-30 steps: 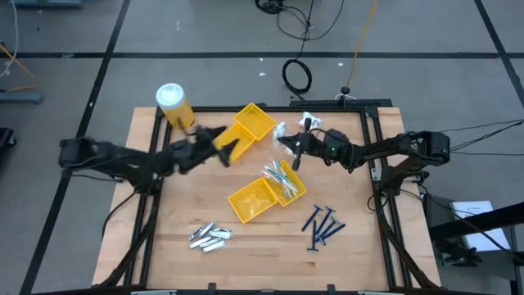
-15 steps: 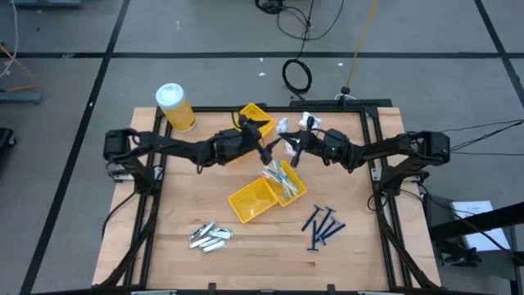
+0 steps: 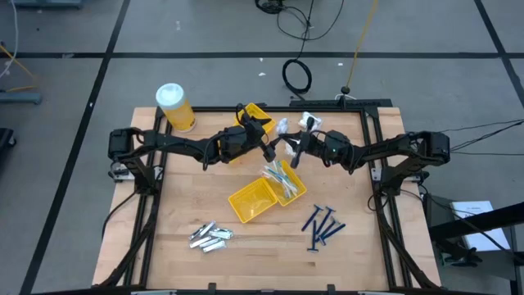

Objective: Pick & Place Travel size toiletries
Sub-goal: Put the cotton pack into the top right yellow basket

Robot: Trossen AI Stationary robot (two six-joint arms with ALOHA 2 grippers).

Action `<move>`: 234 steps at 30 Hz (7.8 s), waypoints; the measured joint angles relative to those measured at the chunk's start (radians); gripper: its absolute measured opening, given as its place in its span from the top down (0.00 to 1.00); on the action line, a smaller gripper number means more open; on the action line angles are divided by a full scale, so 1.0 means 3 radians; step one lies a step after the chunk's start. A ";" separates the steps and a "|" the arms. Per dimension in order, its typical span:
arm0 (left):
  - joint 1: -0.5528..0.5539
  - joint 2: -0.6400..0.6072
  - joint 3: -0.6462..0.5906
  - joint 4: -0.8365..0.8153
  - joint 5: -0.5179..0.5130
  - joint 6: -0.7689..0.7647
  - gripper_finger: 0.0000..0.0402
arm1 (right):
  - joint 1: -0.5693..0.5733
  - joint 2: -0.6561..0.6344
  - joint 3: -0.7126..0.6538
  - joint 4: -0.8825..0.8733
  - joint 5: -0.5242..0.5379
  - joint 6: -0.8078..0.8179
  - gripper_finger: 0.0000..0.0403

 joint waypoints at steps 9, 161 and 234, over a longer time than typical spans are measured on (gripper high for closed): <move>-0.0040 -0.0001 0.0004 -0.0010 0.0006 -0.0002 0.13 | 0.0009 0.0003 0.0000 0.0232 0.0348 -0.0014 1.00; 0.0592 -0.0031 -0.0006 -0.1024 0.1116 -0.0597 0.24 | -0.1298 0.0426 0.0000 -0.2189 0.0382 0.0945 0.92; 0.0622 -0.0036 -0.0004 -0.2033 -0.0240 -0.0151 0.99 | -0.0738 -0.1063 -0.0118 -0.2400 -0.0785 0.1133 0.45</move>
